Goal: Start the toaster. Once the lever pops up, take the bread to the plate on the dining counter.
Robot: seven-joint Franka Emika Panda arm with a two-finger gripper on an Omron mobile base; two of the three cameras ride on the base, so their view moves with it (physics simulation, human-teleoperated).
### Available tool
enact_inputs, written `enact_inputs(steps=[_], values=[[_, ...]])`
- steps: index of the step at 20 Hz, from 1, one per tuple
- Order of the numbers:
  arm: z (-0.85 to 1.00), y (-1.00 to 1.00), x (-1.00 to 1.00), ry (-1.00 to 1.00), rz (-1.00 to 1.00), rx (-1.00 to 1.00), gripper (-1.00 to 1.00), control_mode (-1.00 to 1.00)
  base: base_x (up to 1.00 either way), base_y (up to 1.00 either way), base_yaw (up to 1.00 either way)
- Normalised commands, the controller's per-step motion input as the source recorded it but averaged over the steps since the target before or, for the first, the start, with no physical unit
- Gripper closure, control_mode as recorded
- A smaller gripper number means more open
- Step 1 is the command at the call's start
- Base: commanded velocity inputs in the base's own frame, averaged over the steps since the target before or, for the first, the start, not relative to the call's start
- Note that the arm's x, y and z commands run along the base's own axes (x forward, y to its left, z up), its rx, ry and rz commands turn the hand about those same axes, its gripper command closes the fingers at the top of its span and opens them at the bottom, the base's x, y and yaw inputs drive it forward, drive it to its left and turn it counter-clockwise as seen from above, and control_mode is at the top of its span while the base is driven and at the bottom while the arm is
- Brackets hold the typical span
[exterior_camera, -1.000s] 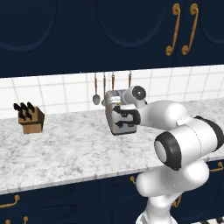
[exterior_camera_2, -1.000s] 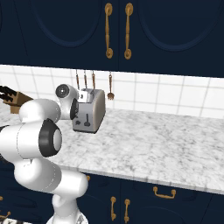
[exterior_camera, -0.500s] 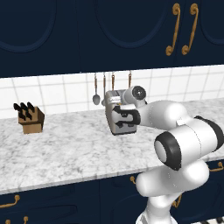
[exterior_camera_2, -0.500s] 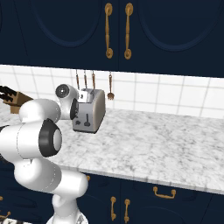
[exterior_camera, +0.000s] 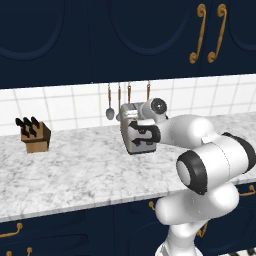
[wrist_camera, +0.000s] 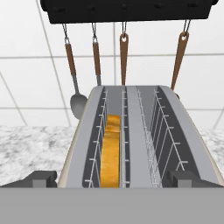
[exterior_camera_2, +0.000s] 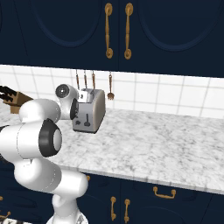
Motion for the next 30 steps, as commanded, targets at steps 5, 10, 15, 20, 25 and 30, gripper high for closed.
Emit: enact_inputs(steps=[5, 10, 15, 20, 25, 30], values=[[0.00, 0.00, 0.00, 0.00, 0.00, 0.00, -1.00, -1.00, 0.00, 0.00, 0.00], [0.00, 0.00, 0.00, 0.00, 0.00, 0.00, -1.00, -1.00, 0.00, 0.00, 0.00], [0.00, 0.00, 0.00, 0.00, 0.00, 0.00, -1.00, -1.00, 0.00, 0.00, 0.00], [0.00, 0.00, 0.00, 0.00, 0.00, 0.00, -1.00, -1.00, 0.00, 0.00, 0.00], [0.00, 0.00, 0.00, 0.00, 0.00, 0.00, -1.00, -1.00, 0.00, 0.00, 0.00], [0.00, 0.00, 0.00, 0.00, 0.00, 0.00, -1.00, -1.00, 0.00, 0.00, 0.00]])
